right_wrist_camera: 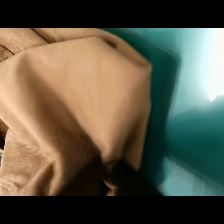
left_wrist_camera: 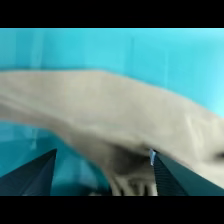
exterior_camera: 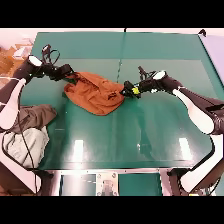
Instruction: Fold the shirts.
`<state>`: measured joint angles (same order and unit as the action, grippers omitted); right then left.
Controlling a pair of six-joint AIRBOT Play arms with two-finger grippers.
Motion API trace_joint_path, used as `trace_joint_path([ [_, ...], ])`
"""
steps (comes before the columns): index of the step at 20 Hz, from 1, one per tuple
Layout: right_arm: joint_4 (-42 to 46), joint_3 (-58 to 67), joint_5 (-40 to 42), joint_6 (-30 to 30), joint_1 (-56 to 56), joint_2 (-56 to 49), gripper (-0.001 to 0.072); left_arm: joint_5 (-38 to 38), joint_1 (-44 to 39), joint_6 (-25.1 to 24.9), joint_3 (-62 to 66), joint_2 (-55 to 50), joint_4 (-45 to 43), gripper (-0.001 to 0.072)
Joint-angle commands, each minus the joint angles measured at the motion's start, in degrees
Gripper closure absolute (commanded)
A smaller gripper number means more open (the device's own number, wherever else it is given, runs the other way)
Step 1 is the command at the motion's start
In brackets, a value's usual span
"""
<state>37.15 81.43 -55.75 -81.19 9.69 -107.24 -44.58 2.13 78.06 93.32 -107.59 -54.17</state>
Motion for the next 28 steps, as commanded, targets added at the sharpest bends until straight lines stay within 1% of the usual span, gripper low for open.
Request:
trace_joint_path([
  [1, -1.0, 3.1, -3.8, 3.2, -0.9, -1.8, 0.0692, 1.4, -0.3, -2.1, 0.0, -0.5, 0.9, 0.0053],
  [3, 1.9, 5.0, -7.8, 3.8, -3.2, -0.9, 0.0693, -4.6, 0.6, -4.0, 1.6, -0.3, -0.8, 0.0053],
  [5, 11.0, 5.4, -11.4, 2.2, -6.2, 1.1, 0.0694, -10.4, 1.9, -4.0, 3.2, -0.1, -1.1, 0.0053],
  [7, 21.5, 5.4, -11.6, -1.6, -10.0, 3.5, 0.0694, -15.2, 2.6, -4.0, 4.3, 0.1, -0.7, 0.0052],
  [8, 23.5, 5.4, -11.6, -1.7, -12.1, 4.2, 0.0694, -17.3, 2.6, -4.0, 4.6, 0.2, -0.7, 0.0052],
  [10, 24.0, 5.3, -11.9, -0.2, -16.2, 4.4, 0.0694, -22.0, 2.0, -4.0, 4.6, 0.1, 1.1, 0.0052],
  [12, 24.0, 5.0, -12.1, 4.0, -18.8, 4.4, 0.0693, -23.5, 0.0, -3.1, 4.3, 0.1, 1.0, 0.0052],
  [13, 24.0, 5.0, -12.3, 4.7, -19.3, 4.4, 0.0693, -22.8, -1.2, -2.9, 3.8, 0.1, 1.2, 0.0052],
  [15, 24.0, 5.0, -13.3, 5.6, -19.6, 4.4, 0.0693, -17.2, -4.5, -1.1, 2.4, 0.0, 1.1, 0.0052],
  [17, 23.8, 5.0, -13.9, 6.9, -19.1, 4.4, 0.0693, -7.0, -7.9, -0.1, 1.2, 0.0, 1.0, 0.0052],
  [19, 23.5, 5.0, -14.3, 6.9, -18.4, 4.4, 0.0693, 5.5, -10.4, 0.0, 0.8, -0.3, 1.1, 0.0053],
  [20, 23.5, 5.0, -14.4, 6.9, -18.2, 4.4, 0.0693, 10.5, -11.2, 0.2, 0.8, -0.8, 1.1, 0.0053],
  [21, 23.5, 5.0, -14.4, 6.9, -17.9, 4.4, 0.0692, 13.4, -11.7, 0.2, 0.8, -1.6, 1.4, 0.0053],
  [22, 23.5, 5.0, -14.4, 6.9, -17.6, 4.4, 0.0693, 14.3, -12.1, 0.7, 0.8, -2.7, 1.8, 0.0053],
  [26, 23.5, 5.0, -14.4, 6.9, -17.3, 4.4, 0.0693, 12.6, -12.2, 1.1, 0.8, -5.5, 2.8, 0.0054],
  [28, 23.5, 5.0, -14.4, 6.9, -17.3, 4.4, 0.0693, 14.2, -12.2, 1.1, 0.8, -5.7, 2.8, 0.0062],
])
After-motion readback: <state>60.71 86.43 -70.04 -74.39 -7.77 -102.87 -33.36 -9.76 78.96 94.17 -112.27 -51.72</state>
